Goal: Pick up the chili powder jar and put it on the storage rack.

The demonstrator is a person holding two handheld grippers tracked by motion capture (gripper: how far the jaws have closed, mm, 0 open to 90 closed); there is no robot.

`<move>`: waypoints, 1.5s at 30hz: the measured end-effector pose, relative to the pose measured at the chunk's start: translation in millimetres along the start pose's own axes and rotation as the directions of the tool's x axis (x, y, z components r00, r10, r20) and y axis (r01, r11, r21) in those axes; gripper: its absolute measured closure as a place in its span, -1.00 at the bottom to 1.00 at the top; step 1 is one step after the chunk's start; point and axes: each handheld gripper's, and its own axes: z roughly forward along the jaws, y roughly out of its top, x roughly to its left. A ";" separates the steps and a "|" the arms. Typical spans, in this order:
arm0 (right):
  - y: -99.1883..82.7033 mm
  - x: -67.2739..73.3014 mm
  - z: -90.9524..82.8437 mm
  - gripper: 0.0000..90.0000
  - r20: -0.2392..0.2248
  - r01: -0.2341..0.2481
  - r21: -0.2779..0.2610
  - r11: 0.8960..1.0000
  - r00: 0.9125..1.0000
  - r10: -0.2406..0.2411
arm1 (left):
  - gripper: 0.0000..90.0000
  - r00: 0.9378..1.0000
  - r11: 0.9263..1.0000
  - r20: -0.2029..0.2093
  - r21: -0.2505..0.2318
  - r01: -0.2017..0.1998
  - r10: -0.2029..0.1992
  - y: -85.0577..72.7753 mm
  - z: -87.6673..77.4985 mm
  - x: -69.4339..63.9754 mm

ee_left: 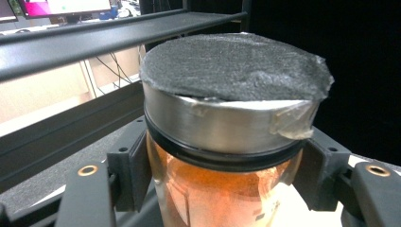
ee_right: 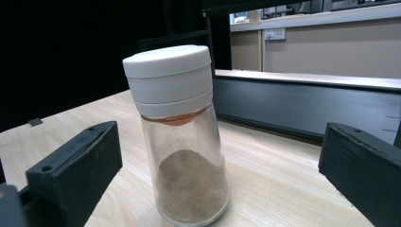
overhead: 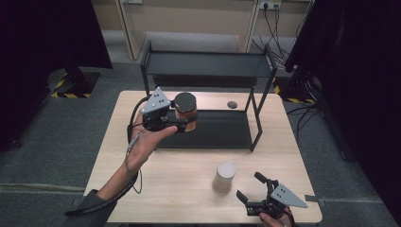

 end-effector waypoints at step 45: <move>-0.2 -1.0 -0.3 -0.99 -0.003 -0.003 0.002 1.000 1.000 0.003 | -0.30 0.994 0.999 -0.104 0.011 0.044 -0.043 100.3 26.5 27.4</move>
